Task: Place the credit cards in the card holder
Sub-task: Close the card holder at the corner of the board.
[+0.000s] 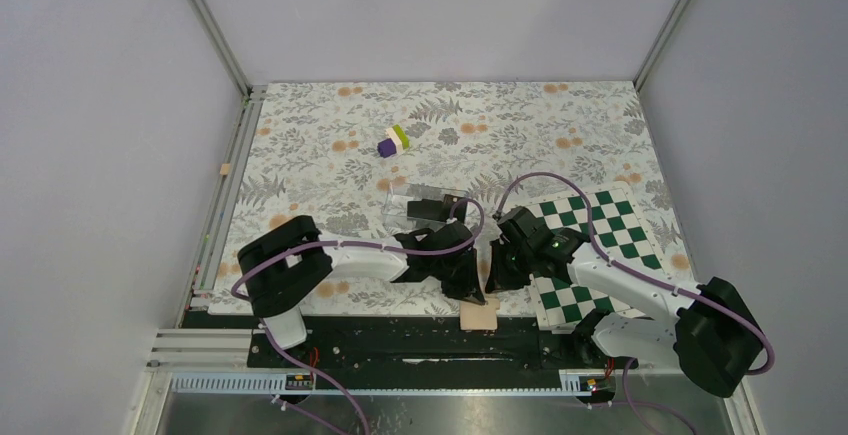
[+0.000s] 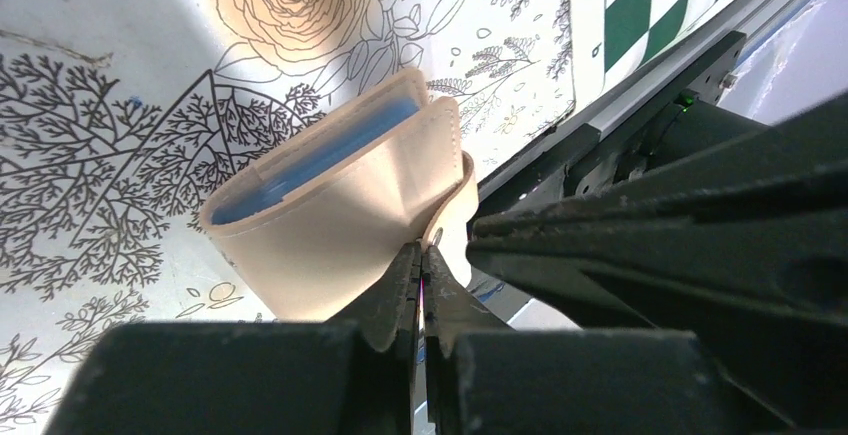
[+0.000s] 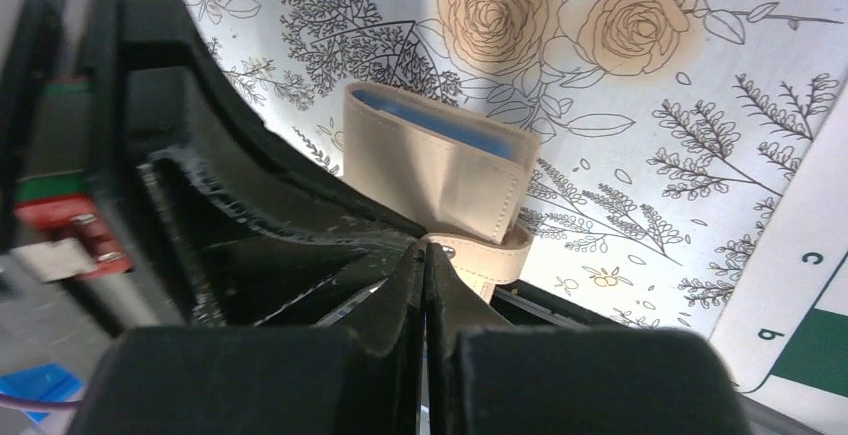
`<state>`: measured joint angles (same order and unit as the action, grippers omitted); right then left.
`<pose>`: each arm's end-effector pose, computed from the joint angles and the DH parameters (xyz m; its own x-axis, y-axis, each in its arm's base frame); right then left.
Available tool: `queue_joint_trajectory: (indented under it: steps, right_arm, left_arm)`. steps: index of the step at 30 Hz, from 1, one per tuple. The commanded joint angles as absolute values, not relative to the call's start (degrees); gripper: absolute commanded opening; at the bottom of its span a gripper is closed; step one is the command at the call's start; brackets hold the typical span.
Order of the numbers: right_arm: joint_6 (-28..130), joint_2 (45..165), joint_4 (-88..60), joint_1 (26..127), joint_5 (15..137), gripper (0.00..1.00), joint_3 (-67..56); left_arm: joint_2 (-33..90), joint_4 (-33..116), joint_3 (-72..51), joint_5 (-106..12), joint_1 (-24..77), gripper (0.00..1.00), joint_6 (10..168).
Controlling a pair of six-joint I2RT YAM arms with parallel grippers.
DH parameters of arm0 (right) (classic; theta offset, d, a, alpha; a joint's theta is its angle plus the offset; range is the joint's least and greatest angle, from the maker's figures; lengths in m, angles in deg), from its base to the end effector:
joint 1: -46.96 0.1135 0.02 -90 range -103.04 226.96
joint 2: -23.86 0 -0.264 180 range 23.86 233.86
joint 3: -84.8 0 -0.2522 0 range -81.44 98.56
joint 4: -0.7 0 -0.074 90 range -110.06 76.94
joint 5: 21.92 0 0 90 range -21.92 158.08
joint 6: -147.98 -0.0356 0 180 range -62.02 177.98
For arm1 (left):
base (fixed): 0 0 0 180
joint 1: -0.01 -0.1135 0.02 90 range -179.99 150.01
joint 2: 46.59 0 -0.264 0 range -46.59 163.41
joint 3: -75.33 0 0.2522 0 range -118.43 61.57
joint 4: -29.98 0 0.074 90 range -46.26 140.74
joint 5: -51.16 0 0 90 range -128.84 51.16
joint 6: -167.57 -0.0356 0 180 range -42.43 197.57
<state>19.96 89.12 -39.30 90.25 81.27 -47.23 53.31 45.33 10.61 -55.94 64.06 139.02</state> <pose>0.1466 0.1492 0.1869 -0.9490 -0.0701 -0.3075 -0.2194 0.8471 0.4841 0.1395 -0.3105 0.1449 -0.9882 0.1120 -0.1044 0.1531 0.7293 -0.6669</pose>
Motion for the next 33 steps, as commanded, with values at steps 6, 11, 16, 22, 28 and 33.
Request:
queue_joint_trajectory:
  steps: [6, 11, 16, 22, 28, 33]
  right_arm:
    - [20.0, 92.3, -37.4, 89.0, 83.1, 0.0, -47.1]
    - [21.0, 96.5, -37.0, 88.9, 83.6, 0.0, -45.7]
    - [20.9, 96.1, -37.1, 88.8, 83.8, 0.0, -45.8]
    - [20.3, 94.1, -37.5, 88.8, 85.3, 0.0, -46.7]
    - [19.7, 92.9, -36.9, 88.9, 86.9, 0.0, -48.0]
    - [19.3, 92.6, -36.6, 88.9, 87.5, 0.0, -49.2]
  left_arm:
    - [48.9, 47.8, 10.4, -53.0, 64.3, 0.0, 136.7]
    - [49.9, 47.9, 10.4, -54.0, 64.3, 0.0, 136.9]
    - [51.4, 48.2, 10.2, -55.0, 64.3, 0.0, 137.3]
    - [53.0, 48.5, 10.3, -55.7, 64.3, 0.0, 138.0]
    - [53.6, 48.5, 10.4, -55.7, 64.3, 0.0, 138.0]
    - [53.5, 48.6, 10.6, -55.4, 64.3, 0.0, 138.2]
